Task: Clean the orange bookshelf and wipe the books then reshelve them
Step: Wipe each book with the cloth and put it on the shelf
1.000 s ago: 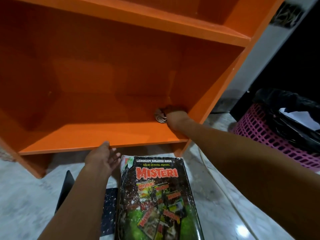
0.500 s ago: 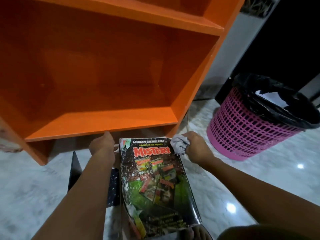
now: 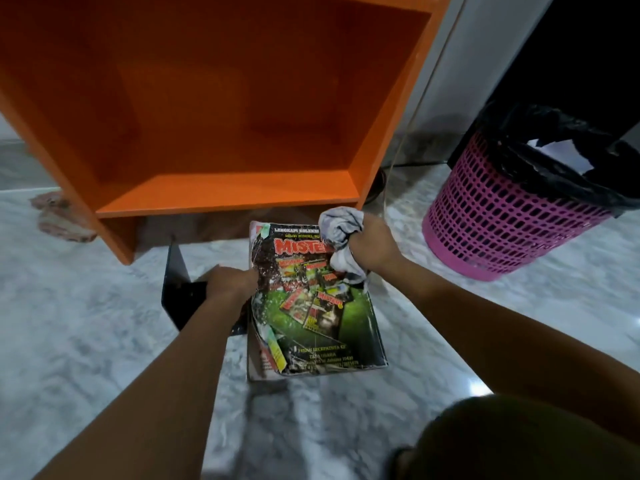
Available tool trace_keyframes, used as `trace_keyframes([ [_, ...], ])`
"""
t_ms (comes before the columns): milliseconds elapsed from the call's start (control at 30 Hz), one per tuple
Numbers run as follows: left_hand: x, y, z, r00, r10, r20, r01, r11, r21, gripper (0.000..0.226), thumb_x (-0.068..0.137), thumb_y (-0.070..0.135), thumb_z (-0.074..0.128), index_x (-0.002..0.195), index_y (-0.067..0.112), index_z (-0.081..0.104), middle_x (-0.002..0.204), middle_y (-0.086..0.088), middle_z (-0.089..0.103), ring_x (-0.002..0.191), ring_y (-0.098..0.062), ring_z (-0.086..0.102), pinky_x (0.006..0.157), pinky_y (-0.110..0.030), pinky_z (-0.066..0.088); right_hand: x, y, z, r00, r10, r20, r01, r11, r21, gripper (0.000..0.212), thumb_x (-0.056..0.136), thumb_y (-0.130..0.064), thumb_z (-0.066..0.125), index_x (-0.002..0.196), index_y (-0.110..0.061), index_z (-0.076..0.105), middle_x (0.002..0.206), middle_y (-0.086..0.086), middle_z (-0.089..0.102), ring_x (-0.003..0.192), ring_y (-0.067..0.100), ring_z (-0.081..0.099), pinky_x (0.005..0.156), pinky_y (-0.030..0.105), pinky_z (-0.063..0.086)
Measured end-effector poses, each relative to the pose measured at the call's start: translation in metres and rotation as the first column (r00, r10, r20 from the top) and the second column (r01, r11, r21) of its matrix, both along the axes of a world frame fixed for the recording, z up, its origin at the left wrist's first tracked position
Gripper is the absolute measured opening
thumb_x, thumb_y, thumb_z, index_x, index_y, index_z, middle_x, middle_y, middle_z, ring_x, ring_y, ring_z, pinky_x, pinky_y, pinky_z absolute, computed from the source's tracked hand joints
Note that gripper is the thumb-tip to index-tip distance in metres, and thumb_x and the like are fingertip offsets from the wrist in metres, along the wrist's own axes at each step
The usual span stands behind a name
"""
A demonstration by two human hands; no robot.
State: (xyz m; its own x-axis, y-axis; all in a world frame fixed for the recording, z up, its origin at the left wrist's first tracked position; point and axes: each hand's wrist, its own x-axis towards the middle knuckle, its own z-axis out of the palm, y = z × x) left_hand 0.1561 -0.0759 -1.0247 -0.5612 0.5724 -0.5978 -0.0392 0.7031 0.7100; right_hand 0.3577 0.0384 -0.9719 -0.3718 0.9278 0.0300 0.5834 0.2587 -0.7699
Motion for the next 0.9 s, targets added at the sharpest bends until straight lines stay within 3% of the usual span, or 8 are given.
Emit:
trace_keyframes([
  [133, 0.022, -0.032, 0.007, 0.982, -0.123, -0.143, 0.12, 0.992, -0.032, 0.037, 0.088, 0.038, 0.065, 0.072, 0.008, 0.051, 0.087, -0.013, 0.064, 0.076, -0.027, 0.06, 0.073, -0.031, 0.046, -0.015, 0.008, 0.003, 0.997, 0.043, 0.059, -0.037, 0.994, -0.102, 0.026, 0.088, 0.015, 0.04, 0.09, 0.002, 0.061, 0.08, 0.014, 0.062, 0.069, 0.024, 0.05, 0.06, 0.029, 0.038],
  [267, 0.049, -0.059, 0.014, 0.961, -0.216, -0.175, 0.207, 0.976, -0.068, 0.068, 0.079, 0.046, 0.074, 0.125, 0.007, 0.044, 0.118, -0.01, 0.057, 0.102, -0.028, 0.059, 0.077, -0.032, 0.047, -0.036, 0.004, 0.02, 1.0, -0.013, 0.011, 0.016, 0.954, -0.3, 0.033, 0.09, 0.011, 0.041, 0.068, -0.013, 0.035, 0.059, 0.005, 0.028, 0.053, 0.016, 0.022, 0.052, 0.029, 0.019],
  [367, 0.06, -0.071, 0.025, 0.956, -0.269, -0.115, 0.256, 0.96, -0.117, 0.069, 0.08, 0.035, 0.077, 0.126, 0.006, 0.036, 0.114, -0.01, 0.056, 0.08, -0.019, 0.06, 0.048, -0.02, 0.048, -0.04, -0.014, 0.019, 0.971, -0.152, -0.186, 0.016, 0.813, -0.582, 0.013, 0.076, 0.0, 0.054, 0.069, -0.007, 0.047, 0.075, 0.007, 0.055, 0.07, 0.019, 0.05, 0.063, 0.031, 0.043],
  [467, 0.059, -0.073, 0.029, 0.953, -0.291, -0.08, 0.273, 0.945, -0.177, 0.044, 0.08, 0.032, 0.077, 0.101, 0.0, 0.055, 0.092, -0.009, 0.064, 0.067, -0.017, 0.059, 0.05, -0.028, 0.05, -0.032, -0.035, 0.013, 0.892, -0.225, -0.392, -0.156, 0.66, -0.735, 0.045, 0.07, -0.017, 0.054, 0.112, -0.003, 0.061, 0.118, 0.016, 0.067, 0.107, 0.035, 0.064, 0.1, 0.056, 0.046],
  [600, 0.054, -0.071, 0.04, 0.933, -0.355, 0.062, 0.358, 0.896, -0.263, 0.024, 0.09, 0.024, 0.068, 0.082, 0.002, 0.062, 0.071, -0.011, 0.065, 0.063, -0.021, 0.059, 0.055, -0.03, 0.053, -0.021, -0.051, -0.001, 0.769, -0.307, -0.561, -0.282, 0.624, -0.729, 0.059, 0.095, -0.045, 0.035, 0.13, -0.005, 0.059, 0.117, 0.017, 0.069, 0.114, 0.035, 0.063, 0.097, 0.052, 0.049],
  [733, 0.044, -0.077, 0.034, 0.938, -0.305, 0.166, 0.334, 0.923, -0.192, 0.015, 0.094, 0.014, 0.063, 0.086, 0.001, 0.064, 0.072, -0.013, 0.063, 0.06, -0.021, 0.059, 0.068, -0.039, 0.059, -0.014, -0.071, 0.002, 0.87, -0.157, -0.467, -0.201, 0.753, -0.627, 0.053, 0.098, -0.059, 0.037, 0.124, -0.019, 0.062, 0.12, 0.007, 0.069, 0.114, 0.024, 0.064, 0.102, 0.044, 0.046],
  [833, 0.032, -0.087, 0.025, 0.932, -0.289, 0.217, 0.316, 0.944, -0.1, 0.011, 0.092, 0.008, 0.065, 0.095, -0.001, 0.06, 0.077, -0.012, 0.057, 0.061, -0.019, 0.055, 0.058, -0.032, 0.059, -0.006, -0.095, 0.001, 0.936, -0.016, -0.351, -0.12, 0.924, -0.363, 0.032, 0.103, -0.043, 0.042, 0.115, -0.021, 0.061, 0.101, -0.003, 0.07, 0.073, 0.0, 0.065, 0.065, 0.015, 0.05],
  [900, 0.024, -0.093, 0.021, 0.917, -0.291, 0.274, 0.314, 0.948, -0.044, 0.014, 0.091, 0.004, 0.065, 0.1, 0.0, 0.055, 0.08, -0.013, 0.057, 0.067, -0.021, 0.056, 0.055, -0.028, 0.057, -0.004, -0.116, -0.006, 0.954, 0.139, -0.265, -0.196, 0.96, -0.201, 0.04, 0.101, -0.044, 0.044, 0.131, -0.019, 0.055, 0.118, 0.004, 0.067, 0.073, 0.005, 0.061, 0.065, 0.018, 0.05],
])
